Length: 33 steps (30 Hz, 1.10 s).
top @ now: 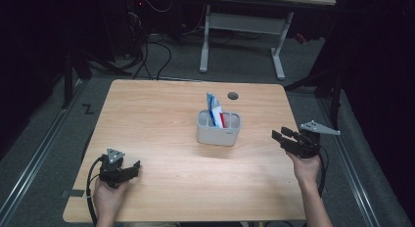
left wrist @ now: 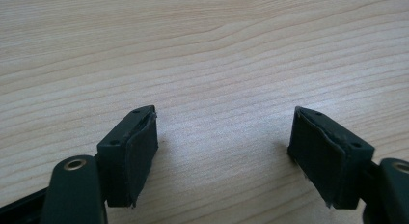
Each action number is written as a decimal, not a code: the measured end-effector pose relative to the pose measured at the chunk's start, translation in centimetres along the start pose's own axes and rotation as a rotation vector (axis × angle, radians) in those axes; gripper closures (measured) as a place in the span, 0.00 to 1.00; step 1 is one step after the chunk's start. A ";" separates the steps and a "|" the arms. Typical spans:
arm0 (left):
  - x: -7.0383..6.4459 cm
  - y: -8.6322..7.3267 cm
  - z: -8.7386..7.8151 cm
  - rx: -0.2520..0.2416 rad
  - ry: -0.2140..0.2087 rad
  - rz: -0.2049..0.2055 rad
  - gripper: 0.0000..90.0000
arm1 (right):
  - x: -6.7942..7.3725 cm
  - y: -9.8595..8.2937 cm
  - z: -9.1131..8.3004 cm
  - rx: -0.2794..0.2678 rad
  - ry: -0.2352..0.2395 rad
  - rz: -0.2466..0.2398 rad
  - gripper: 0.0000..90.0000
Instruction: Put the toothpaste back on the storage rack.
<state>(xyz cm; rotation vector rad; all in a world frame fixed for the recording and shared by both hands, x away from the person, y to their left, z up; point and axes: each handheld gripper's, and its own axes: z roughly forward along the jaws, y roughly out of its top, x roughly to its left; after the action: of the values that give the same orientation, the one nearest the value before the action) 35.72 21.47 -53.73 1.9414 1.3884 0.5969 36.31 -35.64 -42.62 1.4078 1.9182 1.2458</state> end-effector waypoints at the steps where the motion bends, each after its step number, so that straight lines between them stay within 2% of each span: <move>1: 0.0 0.0 0.0 0.000 -0.001 0.000 0.29 | 0.0 -0.1 0.0 0.001 -0.001 0.002 0.56; 10: 0.0 0.0 0.0 0.000 0.000 0.000 0.29 | 0.0 -0.9 0.4 0.012 0.003 0.013 0.56; 33: 0.0 0.0 0.0 0.000 0.000 0.000 0.29 | 0.5 -4.1 2.9 0.081 0.025 0.039 0.56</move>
<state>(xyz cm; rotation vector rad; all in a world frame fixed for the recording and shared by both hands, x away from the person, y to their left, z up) 35.73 21.48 -53.73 1.9408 1.3885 0.5970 36.25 -34.29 -47.52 1.4834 1.9866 1.2215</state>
